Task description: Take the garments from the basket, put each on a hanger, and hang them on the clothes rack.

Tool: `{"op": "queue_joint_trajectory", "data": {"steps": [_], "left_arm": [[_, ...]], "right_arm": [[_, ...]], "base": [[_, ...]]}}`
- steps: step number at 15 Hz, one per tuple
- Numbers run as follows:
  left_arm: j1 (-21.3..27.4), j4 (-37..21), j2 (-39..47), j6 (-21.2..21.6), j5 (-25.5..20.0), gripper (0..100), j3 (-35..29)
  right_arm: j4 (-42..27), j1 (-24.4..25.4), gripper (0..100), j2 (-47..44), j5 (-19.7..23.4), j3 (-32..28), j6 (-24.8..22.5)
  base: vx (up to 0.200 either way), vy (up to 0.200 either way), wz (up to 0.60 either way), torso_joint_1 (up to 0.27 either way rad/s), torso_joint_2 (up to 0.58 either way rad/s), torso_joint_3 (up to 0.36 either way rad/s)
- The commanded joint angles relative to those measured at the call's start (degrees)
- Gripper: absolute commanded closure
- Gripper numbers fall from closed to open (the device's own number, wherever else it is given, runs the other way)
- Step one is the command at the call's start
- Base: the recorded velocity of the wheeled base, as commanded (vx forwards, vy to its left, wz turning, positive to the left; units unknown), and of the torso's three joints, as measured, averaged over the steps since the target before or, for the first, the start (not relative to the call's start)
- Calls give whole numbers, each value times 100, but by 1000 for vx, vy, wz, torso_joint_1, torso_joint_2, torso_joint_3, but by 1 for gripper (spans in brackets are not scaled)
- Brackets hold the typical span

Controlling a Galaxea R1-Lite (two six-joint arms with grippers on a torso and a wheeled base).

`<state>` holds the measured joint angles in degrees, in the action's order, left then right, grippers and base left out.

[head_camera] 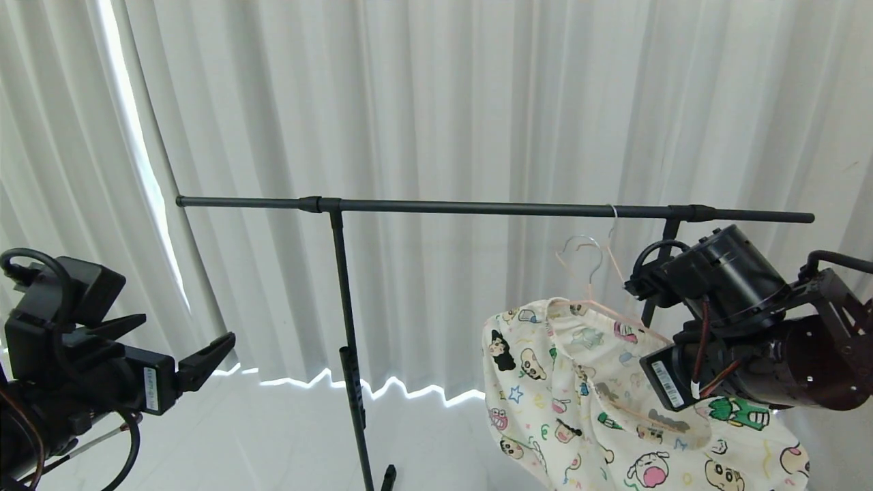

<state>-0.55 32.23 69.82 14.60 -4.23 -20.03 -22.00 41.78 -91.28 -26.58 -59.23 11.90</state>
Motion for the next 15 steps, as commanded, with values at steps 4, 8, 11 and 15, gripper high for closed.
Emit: {"op": "queue_joint_trajectory", "data": {"steps": [4,8,11,15], "left_arm": [[292,11,111,7,1,0,-45],[406,20,94,218,1,0,-45],[547,20,15,262,1,0,-98],[846,20,-73,262,1,0,-71]], "right_arm": [[-6,6,100,-47,-67,-80,269],[-6,-3,100,-56,-269,-80,630],[73,-47,100,-214,-700,-132,709],[390,-82,100,-478,-770,-528,920]], "base": [[0,150,0,1,4,2],[0,0,0,0,0,0],[0,0,0,0,0,0],[150,0,0,-7,-1,4]]}}
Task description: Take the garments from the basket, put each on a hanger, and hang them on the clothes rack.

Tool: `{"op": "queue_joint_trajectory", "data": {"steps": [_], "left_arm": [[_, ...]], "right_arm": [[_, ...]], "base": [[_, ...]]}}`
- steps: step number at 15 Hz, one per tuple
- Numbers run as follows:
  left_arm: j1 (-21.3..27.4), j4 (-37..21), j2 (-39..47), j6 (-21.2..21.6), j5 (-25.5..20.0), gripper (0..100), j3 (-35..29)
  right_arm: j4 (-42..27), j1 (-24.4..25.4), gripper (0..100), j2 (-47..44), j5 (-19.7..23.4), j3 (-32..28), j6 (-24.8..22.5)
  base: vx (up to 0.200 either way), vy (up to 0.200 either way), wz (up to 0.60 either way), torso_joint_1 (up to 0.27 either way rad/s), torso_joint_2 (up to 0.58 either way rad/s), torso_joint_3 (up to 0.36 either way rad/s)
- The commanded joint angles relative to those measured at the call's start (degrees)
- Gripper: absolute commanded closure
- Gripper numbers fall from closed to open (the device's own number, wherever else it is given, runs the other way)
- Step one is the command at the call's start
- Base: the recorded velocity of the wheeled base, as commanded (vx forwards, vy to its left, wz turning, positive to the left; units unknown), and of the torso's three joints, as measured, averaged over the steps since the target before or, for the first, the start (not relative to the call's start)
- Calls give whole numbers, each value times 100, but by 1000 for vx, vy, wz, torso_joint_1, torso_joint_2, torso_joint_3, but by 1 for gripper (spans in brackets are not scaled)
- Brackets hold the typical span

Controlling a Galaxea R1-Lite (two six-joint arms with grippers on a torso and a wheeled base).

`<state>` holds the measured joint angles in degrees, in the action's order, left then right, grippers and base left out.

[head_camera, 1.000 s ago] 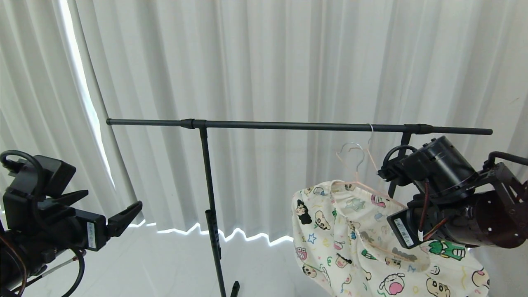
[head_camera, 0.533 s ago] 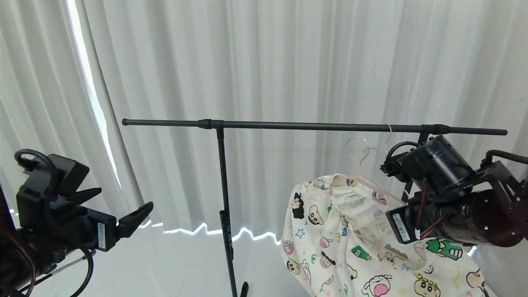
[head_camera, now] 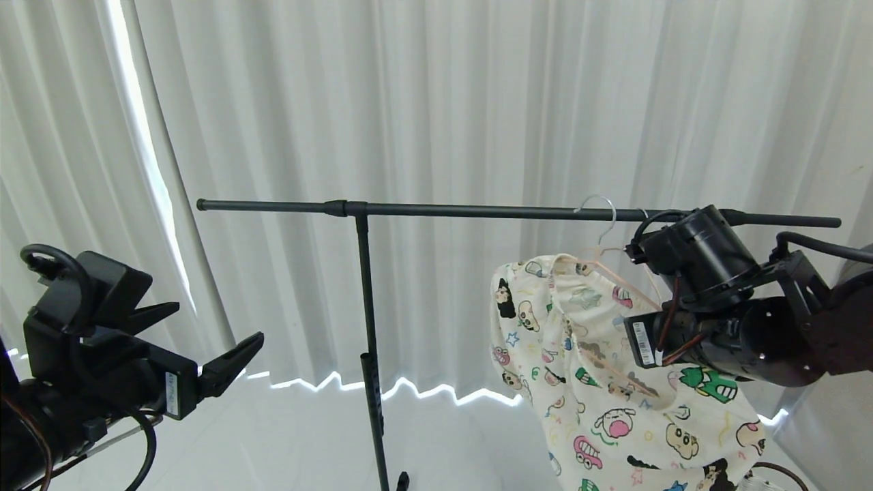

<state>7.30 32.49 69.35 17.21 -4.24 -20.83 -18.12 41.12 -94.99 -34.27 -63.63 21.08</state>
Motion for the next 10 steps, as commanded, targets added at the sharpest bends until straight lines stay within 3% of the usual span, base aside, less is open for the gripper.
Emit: {"op": "queue_joint_trajectory", "data": {"steps": [1,10], "left_arm": [[61,-6,-27,1,2,0,9],[237,-6,-36,10,2,0,9]], "right_arm": [[1,-16,100,-134,-10,-105,2],[36,-43,100,-213,-115,-96,10]], "base": [[200,0,0,12,2,2],[200,0,0,4,4,1]]}}
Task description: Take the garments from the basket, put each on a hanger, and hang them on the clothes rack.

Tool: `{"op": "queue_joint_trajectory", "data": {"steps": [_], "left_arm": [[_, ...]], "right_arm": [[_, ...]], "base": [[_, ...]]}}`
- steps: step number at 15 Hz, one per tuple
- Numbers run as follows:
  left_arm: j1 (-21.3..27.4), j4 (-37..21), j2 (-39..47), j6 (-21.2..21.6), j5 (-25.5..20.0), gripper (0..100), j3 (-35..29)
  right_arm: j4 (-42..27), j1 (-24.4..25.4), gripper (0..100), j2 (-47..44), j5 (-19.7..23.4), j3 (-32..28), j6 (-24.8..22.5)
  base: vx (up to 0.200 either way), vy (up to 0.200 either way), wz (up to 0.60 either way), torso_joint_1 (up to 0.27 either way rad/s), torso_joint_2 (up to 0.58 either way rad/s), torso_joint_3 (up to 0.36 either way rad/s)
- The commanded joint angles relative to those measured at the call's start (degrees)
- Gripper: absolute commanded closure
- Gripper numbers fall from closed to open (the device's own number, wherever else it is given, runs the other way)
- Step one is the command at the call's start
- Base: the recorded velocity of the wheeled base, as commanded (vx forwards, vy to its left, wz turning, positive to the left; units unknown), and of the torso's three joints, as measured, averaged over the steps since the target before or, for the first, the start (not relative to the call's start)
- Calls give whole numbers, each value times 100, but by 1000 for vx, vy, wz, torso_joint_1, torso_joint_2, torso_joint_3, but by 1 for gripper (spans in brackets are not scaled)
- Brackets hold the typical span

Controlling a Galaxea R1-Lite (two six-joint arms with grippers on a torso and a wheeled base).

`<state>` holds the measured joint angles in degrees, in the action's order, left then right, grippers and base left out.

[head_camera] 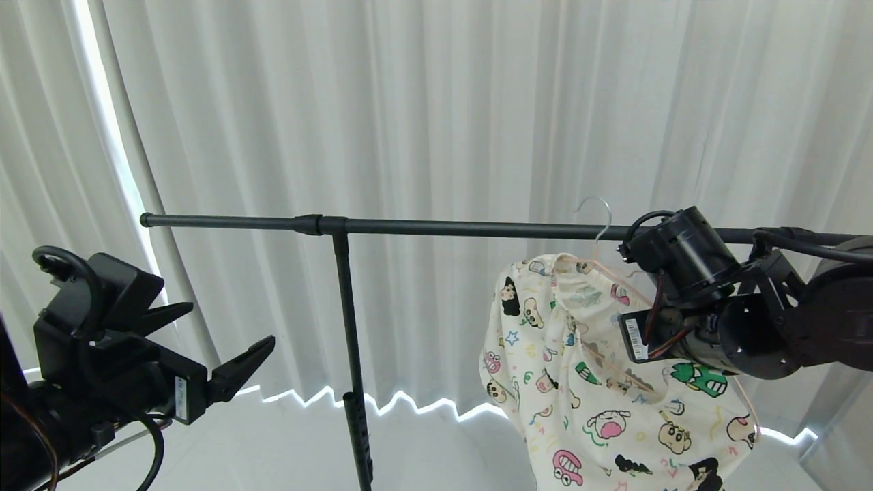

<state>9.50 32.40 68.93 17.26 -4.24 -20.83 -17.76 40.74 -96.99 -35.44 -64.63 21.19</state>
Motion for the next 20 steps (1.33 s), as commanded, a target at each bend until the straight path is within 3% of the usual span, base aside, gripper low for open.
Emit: {"op": "queue_joint_trajectory", "data": {"steps": [1,6,8,12,20], "left_arm": [[70,3,7,-4,2,0,9],[175,3,130,5,-6,0,-61],[290,3,77,5,2,0,-61],[298,3,-11,-4,2,0,-26],[342,3,-116,-4,-6,0,9]], "right_arm": [[1,-5,100,-13,2,3,-1],[229,-84,100,-171,55,-102,-80],[607,-260,100,-453,142,-357,-299],[651,-541,100,-901,459,-893,-950],[625,-673,100,-1481,450,-998,-932]], "base": [[0,0,0,0,0,0],[0,0,0,0,0,0],[0,0,0,0,0,0],[0,0,0,0,0,0],[0,0,0,0,0,0]]}}
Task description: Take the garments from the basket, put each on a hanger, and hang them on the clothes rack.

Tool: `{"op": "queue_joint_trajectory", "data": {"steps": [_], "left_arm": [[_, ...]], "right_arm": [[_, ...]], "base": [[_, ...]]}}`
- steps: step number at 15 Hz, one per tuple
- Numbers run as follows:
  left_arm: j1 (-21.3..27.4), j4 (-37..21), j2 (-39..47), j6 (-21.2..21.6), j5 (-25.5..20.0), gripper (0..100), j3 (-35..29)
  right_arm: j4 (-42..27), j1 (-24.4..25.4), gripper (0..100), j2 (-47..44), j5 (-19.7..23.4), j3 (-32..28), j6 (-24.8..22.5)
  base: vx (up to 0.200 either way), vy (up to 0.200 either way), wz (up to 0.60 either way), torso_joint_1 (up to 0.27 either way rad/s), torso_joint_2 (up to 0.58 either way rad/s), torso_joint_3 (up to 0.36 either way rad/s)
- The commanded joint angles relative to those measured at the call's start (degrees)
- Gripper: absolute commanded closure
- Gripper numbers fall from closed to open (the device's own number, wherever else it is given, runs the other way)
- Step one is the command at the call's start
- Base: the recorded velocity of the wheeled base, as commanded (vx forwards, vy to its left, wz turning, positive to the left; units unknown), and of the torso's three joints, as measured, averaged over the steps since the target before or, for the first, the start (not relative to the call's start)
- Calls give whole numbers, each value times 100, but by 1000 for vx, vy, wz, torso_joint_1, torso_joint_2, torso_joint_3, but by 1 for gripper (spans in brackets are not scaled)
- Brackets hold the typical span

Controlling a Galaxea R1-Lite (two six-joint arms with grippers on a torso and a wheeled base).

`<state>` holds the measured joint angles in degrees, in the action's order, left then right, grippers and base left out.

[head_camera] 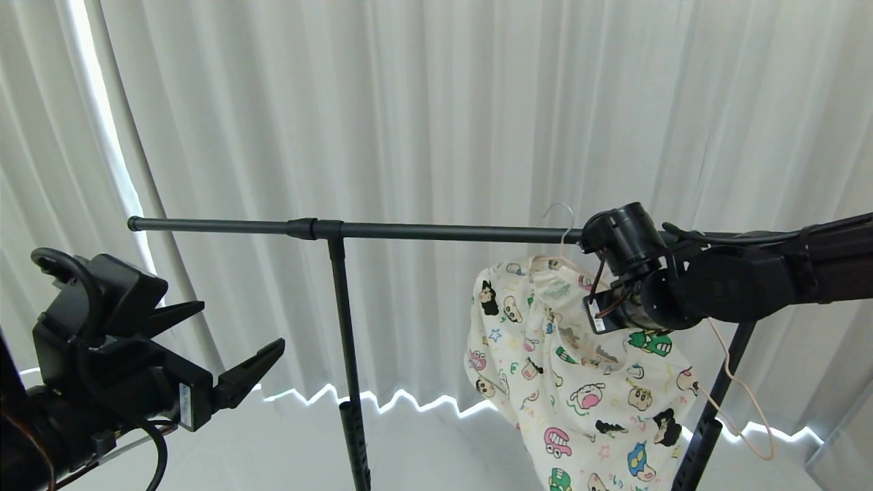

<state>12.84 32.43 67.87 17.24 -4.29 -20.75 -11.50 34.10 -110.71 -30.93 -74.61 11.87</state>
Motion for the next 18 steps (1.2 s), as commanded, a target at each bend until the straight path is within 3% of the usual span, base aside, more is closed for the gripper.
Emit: {"op": "queue_joint_trajectory", "data": {"steps": [1,17,18], "left_arm": [[8,0,-1,-1,-2,0,1],[87,0,-203,8,7,0,124],[87,0,-203,8,-2,0,124]], "right_arm": [[-2,-8,100,-143,-1,-10,-1],[-11,-17,100,-258,-10,-10,-1],[-11,-8,0,-258,-10,-10,-1]], "base": [[0,0,0,0,0,0],[0,0,0,0,0,0],[0,0,0,0,0,0]]}}
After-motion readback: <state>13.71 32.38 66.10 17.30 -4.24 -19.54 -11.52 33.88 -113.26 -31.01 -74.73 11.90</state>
